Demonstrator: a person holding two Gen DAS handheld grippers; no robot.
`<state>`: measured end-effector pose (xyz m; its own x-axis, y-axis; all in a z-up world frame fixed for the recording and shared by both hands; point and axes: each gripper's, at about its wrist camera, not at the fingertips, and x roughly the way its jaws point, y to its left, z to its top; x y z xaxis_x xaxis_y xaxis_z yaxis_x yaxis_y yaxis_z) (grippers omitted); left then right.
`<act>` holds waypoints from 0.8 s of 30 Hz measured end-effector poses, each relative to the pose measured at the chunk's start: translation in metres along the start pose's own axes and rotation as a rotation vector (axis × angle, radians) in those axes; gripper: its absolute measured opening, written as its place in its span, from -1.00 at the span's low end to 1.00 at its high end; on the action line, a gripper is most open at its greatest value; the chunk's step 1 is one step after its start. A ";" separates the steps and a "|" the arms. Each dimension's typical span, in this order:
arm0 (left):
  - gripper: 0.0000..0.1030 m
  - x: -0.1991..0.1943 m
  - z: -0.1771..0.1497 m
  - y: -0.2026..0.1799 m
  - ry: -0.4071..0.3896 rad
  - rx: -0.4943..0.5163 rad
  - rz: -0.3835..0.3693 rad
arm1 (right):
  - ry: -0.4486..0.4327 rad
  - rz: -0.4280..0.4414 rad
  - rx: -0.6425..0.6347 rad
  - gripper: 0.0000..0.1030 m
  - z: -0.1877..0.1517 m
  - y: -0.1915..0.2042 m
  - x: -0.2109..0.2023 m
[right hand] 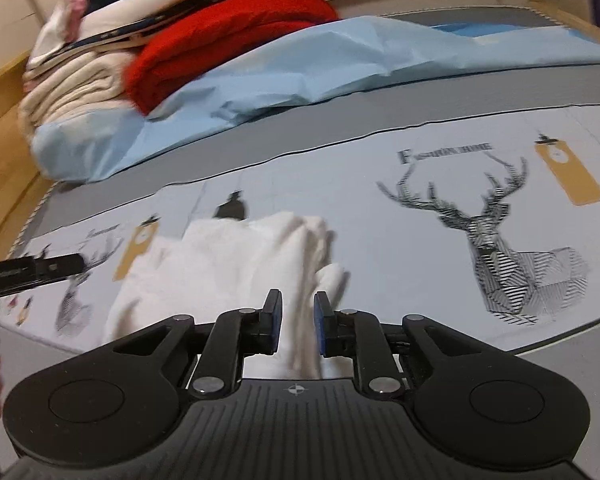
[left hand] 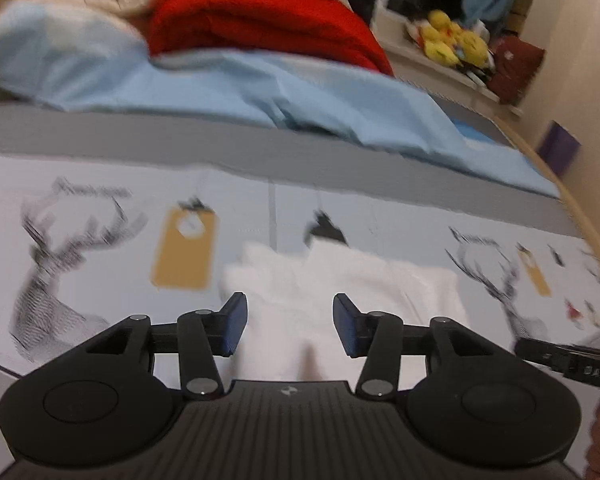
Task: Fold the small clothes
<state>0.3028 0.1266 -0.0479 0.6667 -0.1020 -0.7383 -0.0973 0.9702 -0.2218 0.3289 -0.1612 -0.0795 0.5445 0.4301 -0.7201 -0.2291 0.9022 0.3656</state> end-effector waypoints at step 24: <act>0.73 -0.102 -0.062 -0.070 -0.030 0.234 0.200 | -0.050 -0.168 -0.127 0.60 -0.031 0.040 -0.118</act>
<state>0.1961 0.0556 0.0031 0.6736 0.0994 -0.7324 -0.0584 0.9950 0.0813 0.2306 -0.1751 0.0014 0.6225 0.2734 -0.7333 -0.2292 0.9596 0.1633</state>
